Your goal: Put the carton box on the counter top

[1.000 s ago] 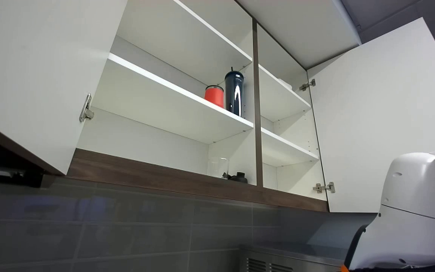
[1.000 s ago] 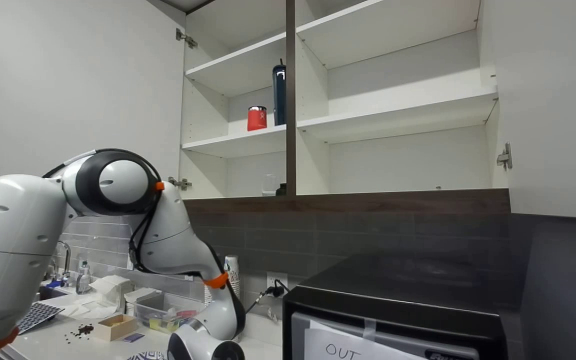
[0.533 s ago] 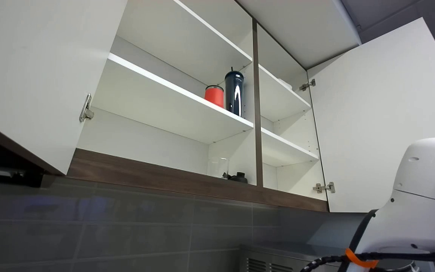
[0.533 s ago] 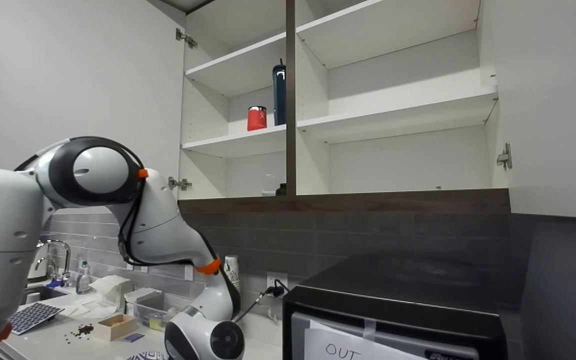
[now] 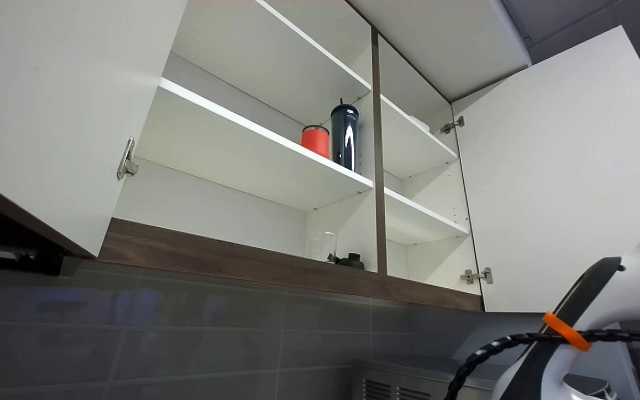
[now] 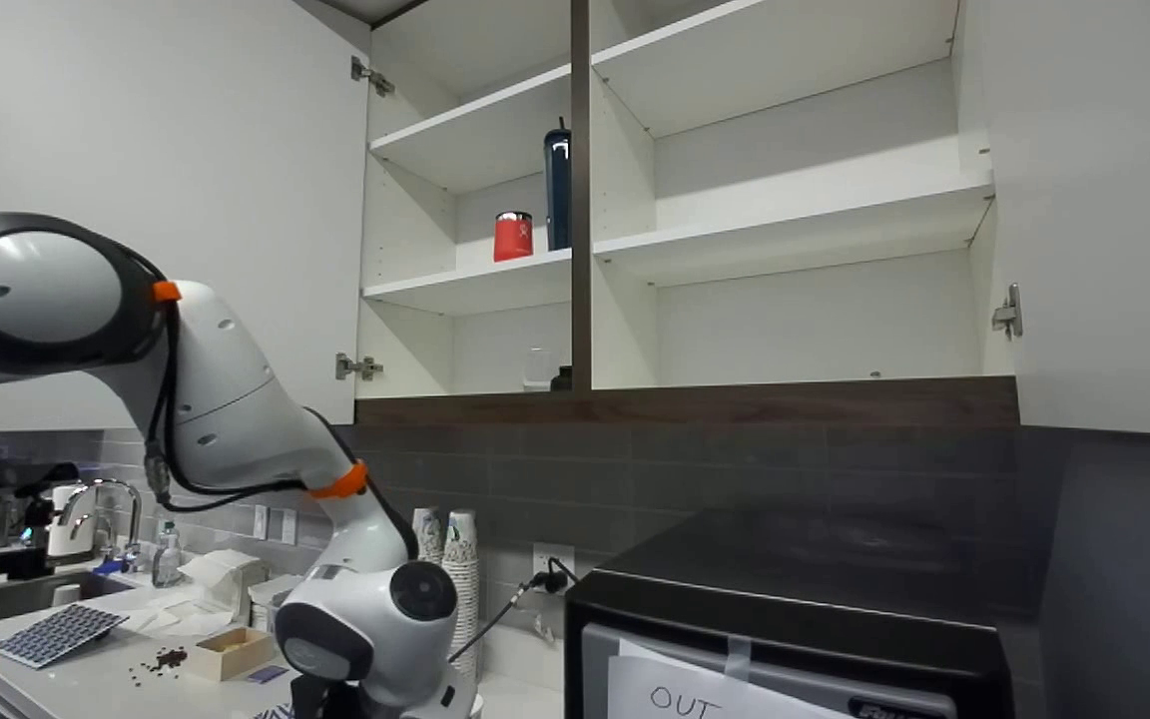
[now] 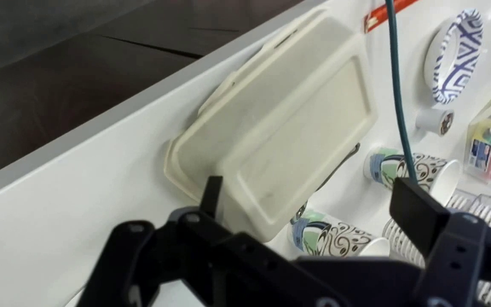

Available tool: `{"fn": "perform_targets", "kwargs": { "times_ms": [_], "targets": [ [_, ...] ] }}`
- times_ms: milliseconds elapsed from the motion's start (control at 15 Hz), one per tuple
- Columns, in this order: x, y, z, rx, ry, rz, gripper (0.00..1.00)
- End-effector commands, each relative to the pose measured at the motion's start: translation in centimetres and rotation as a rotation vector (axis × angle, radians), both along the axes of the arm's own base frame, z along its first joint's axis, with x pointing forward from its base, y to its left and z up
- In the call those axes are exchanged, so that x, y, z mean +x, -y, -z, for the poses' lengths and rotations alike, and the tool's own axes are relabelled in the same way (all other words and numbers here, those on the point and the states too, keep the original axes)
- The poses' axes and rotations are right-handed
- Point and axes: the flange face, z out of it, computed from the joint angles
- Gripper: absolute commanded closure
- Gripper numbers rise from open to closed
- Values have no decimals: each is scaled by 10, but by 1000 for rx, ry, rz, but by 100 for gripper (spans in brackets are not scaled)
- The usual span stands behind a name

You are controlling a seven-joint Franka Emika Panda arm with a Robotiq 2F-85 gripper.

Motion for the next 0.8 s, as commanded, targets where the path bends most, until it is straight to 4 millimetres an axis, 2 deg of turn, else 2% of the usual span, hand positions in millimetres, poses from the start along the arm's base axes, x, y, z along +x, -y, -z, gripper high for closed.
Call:
{"fn": "perform_targets", "kwargs": {
  "times_ms": [0,133,200,267,333,533,667,733],
  "targets": [
    [4,-24,-33,-63,37,-76,0],
    [10,-37,-57,-87,113,-86,0],
    [-10,-41,-66,-94,165,-75,0],
    [-12,-47,-74,-100,190,-71,0],
    [10,-54,-82,-121,207,-81,0],
    [11,-69,-99,-180,237,-90,0],
    [-1,-74,-103,-214,231,-90,0],
    [11,-79,-107,-230,223,-90,0]
  ]
}}
